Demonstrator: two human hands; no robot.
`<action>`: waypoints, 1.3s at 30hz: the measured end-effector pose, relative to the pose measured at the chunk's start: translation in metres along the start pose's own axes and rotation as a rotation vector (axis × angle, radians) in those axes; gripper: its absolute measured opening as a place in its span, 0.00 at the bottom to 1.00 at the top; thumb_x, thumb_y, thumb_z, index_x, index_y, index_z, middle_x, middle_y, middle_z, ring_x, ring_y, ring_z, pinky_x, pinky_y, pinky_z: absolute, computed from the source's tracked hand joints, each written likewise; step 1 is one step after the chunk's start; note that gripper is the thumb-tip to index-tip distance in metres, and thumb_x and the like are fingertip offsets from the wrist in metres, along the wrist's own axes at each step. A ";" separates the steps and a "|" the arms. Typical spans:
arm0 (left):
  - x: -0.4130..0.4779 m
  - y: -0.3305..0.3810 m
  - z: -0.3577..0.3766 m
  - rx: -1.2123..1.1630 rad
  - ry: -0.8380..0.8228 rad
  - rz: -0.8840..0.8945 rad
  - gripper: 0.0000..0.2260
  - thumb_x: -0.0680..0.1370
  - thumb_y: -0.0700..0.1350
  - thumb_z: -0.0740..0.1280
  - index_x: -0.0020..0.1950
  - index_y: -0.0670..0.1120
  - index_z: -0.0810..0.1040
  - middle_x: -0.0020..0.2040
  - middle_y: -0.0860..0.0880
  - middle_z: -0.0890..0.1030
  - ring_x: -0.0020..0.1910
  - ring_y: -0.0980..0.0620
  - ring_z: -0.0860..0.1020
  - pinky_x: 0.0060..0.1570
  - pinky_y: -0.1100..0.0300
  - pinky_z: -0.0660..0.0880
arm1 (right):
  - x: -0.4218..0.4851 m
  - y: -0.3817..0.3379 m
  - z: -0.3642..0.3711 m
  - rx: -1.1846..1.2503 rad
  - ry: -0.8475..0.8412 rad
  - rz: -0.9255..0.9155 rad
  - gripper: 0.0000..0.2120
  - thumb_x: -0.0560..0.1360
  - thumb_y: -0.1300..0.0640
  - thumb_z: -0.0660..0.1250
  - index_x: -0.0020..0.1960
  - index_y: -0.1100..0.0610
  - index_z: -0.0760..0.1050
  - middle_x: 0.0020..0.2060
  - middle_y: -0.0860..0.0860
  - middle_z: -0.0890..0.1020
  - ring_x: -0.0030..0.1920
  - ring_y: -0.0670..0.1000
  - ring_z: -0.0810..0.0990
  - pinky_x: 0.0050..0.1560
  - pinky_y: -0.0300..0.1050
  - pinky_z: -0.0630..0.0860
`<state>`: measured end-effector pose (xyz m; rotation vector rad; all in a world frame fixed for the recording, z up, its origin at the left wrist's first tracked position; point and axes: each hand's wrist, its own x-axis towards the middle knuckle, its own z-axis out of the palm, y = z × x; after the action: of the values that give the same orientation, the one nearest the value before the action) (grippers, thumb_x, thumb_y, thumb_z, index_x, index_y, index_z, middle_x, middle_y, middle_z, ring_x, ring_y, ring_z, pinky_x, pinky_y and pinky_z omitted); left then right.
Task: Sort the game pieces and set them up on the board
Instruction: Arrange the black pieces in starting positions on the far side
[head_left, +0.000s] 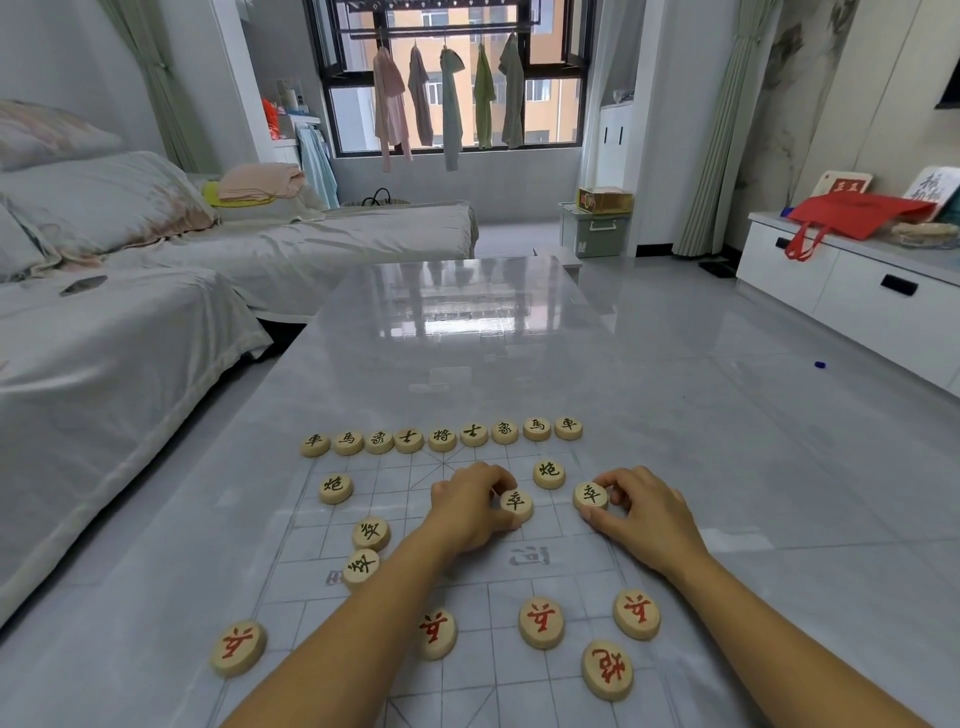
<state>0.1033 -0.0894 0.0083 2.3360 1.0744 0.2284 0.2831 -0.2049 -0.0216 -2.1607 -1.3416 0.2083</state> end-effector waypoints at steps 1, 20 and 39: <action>0.001 0.001 0.001 0.005 0.010 -0.004 0.18 0.72 0.48 0.70 0.61 0.51 0.73 0.60 0.51 0.74 0.59 0.51 0.72 0.65 0.53 0.62 | 0.000 0.000 0.000 -0.002 -0.003 0.000 0.14 0.70 0.43 0.68 0.53 0.46 0.74 0.43 0.44 0.73 0.47 0.46 0.73 0.51 0.43 0.68; -0.008 -0.024 -0.028 -0.255 0.130 -0.007 0.17 0.74 0.42 0.69 0.61 0.46 0.73 0.55 0.50 0.75 0.56 0.53 0.73 0.52 0.63 0.69 | -0.002 -0.003 -0.002 -0.006 -0.006 0.016 0.18 0.69 0.42 0.68 0.56 0.48 0.73 0.42 0.43 0.73 0.46 0.46 0.73 0.51 0.44 0.68; -0.090 -0.133 -0.081 -0.223 0.143 -0.231 0.08 0.74 0.44 0.69 0.53 0.50 0.76 0.45 0.52 0.77 0.45 0.55 0.75 0.45 0.64 0.71 | -0.001 -0.031 -0.006 -0.064 0.037 -0.061 0.13 0.75 0.51 0.65 0.59 0.51 0.74 0.49 0.47 0.72 0.54 0.49 0.73 0.59 0.48 0.65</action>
<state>-0.0725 -0.0528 0.0093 2.0036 1.3054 0.4104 0.2613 -0.1984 -0.0002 -2.1619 -1.4082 0.1024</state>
